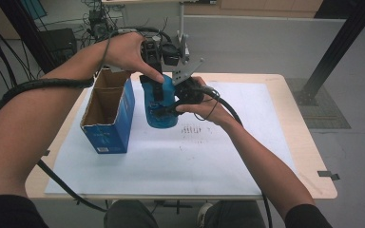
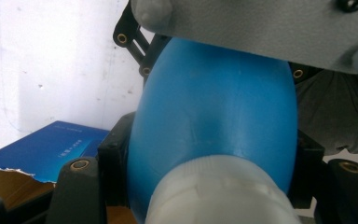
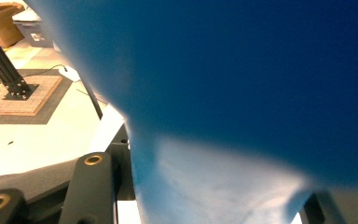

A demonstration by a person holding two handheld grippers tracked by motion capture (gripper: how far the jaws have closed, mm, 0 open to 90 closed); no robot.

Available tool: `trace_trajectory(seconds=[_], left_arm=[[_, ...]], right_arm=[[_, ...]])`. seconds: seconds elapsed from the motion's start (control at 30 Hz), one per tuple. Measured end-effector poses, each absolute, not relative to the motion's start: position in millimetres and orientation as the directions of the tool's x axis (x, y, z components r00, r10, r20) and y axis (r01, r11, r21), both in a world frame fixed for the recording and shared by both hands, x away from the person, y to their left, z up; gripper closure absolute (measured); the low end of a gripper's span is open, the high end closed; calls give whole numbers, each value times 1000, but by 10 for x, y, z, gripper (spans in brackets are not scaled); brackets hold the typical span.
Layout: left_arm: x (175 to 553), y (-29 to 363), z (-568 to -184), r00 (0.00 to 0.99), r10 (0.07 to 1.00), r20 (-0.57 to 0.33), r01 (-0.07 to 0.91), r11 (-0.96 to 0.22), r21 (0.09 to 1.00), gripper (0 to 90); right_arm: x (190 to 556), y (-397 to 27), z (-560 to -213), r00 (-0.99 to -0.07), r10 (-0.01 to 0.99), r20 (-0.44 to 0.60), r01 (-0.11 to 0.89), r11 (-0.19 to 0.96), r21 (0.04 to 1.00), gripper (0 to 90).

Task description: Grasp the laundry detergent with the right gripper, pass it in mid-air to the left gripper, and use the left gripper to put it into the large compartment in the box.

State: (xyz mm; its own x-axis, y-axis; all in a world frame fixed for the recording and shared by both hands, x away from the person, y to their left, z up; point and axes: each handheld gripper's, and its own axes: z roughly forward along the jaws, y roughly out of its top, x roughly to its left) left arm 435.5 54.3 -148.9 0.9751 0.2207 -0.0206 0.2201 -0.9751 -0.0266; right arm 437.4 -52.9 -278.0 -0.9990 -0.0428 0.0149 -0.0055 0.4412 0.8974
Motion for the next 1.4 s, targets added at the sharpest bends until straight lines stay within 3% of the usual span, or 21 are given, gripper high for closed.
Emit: trace_trajectory(seconds=[1.4], left_arm=[[4372, 531, -1517, 973, 230, -23, 230, -973, -31, 365]], right_arm=[[4395, -534, -2812, -999, -41, 25, 4, 444, 896, 420]])
